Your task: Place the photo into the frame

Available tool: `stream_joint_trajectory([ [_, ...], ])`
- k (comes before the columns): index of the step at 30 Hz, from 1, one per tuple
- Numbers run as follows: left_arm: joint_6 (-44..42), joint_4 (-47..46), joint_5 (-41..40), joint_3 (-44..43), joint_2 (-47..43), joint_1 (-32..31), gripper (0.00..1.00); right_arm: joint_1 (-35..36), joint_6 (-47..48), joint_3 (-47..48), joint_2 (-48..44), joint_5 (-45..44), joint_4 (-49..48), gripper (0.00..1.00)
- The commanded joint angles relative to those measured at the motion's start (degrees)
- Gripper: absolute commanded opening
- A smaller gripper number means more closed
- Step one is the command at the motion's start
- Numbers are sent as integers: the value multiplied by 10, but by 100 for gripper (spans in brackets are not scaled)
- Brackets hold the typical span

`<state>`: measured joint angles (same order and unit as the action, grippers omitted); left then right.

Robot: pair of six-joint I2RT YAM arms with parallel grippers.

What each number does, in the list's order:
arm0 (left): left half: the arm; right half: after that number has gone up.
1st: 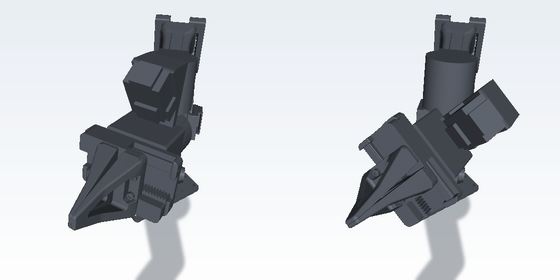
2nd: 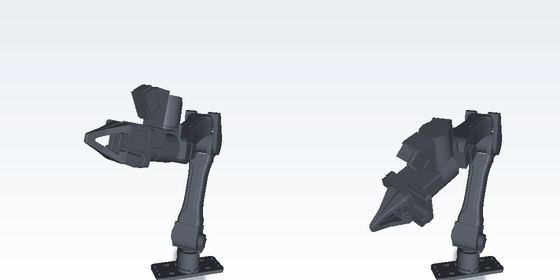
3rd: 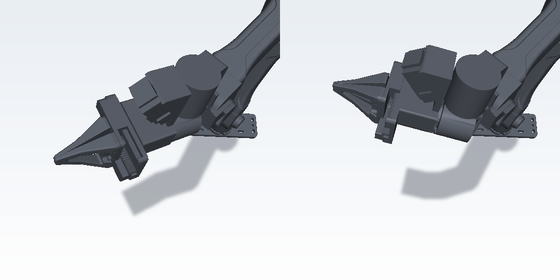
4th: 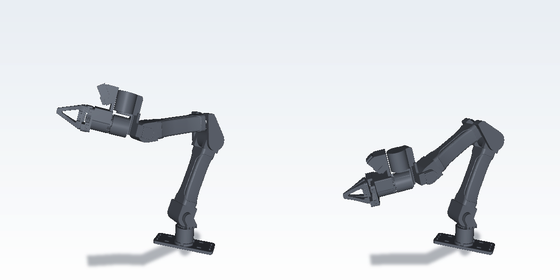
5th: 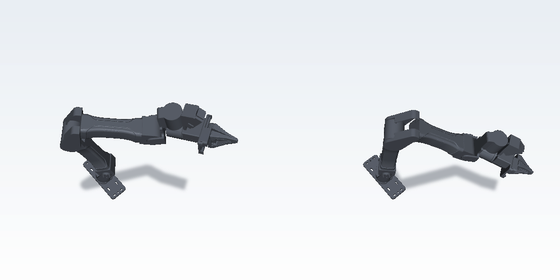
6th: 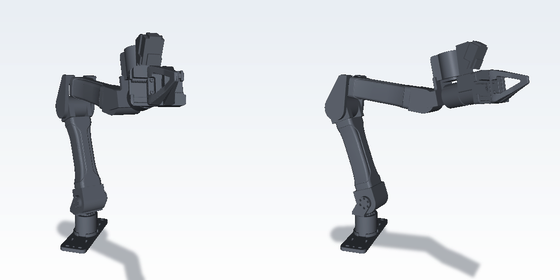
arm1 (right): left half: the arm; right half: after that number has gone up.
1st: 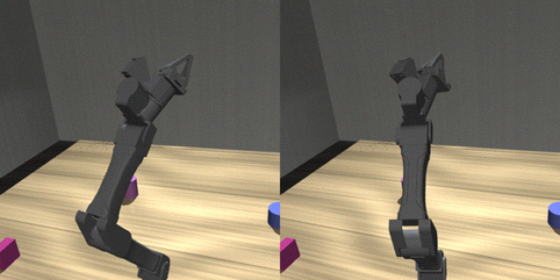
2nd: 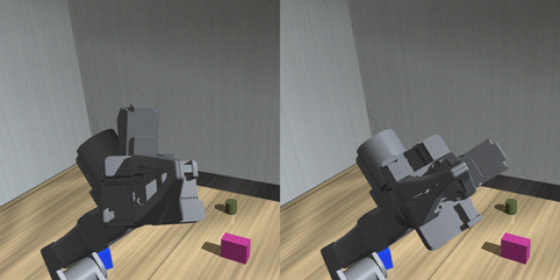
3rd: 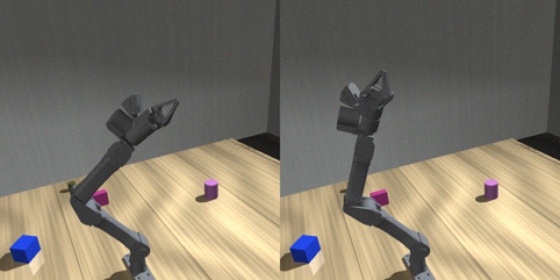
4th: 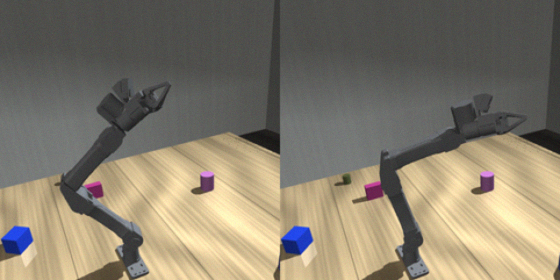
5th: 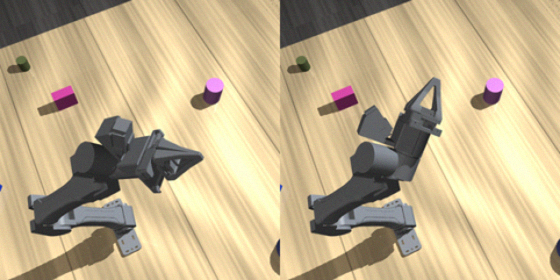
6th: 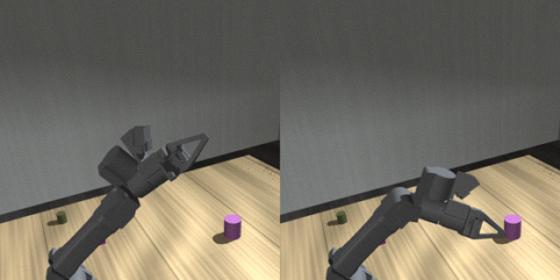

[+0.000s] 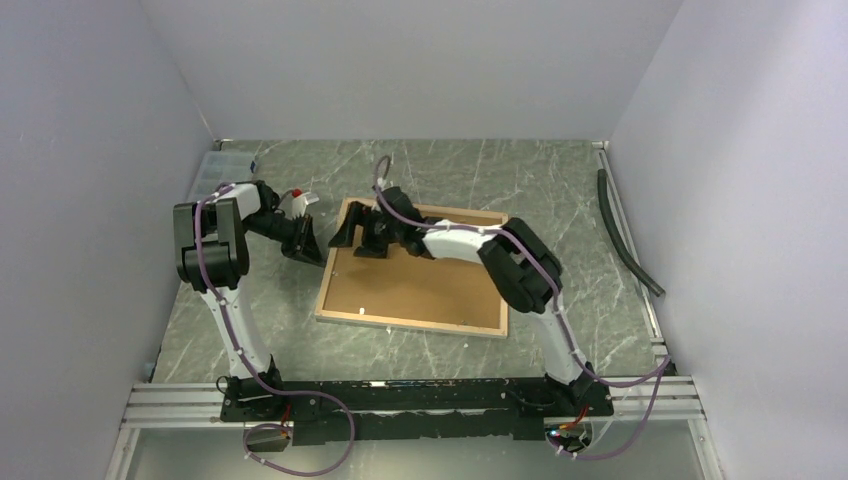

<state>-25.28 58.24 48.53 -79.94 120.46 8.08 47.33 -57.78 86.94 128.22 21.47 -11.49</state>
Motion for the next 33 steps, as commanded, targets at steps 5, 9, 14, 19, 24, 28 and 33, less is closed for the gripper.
stream_joint_trajectory([
  [5, -22, 0, -13, -5, -25, 6, 20, -94, 90, -146, -220, -55, 55, 94],
  [9, -20, -21, -23, 12, -20, 2, 20, -120, 108, -211, -274, -80, 72, 94],
  [14, -15, -35, -24, 38, -32, -17, 19, -147, 128, -219, -308, -128, 161, 95],
  [19, -26, -53, -48, 66, -44, -35, 17, -243, 131, -278, -422, -231, 278, 100],
  [24, -46, -59, -67, 79, -49, -38, 14, -345, 123, -363, -504, -288, 299, 100],
  [28, -59, -68, -97, 99, -66, -48, 14, -389, 124, -378, -484, -286, 287, 100],
  [33, -73, -85, -139, 125, -91, -74, 13, -398, 113, -360, -396, -197, 219, 100],
])
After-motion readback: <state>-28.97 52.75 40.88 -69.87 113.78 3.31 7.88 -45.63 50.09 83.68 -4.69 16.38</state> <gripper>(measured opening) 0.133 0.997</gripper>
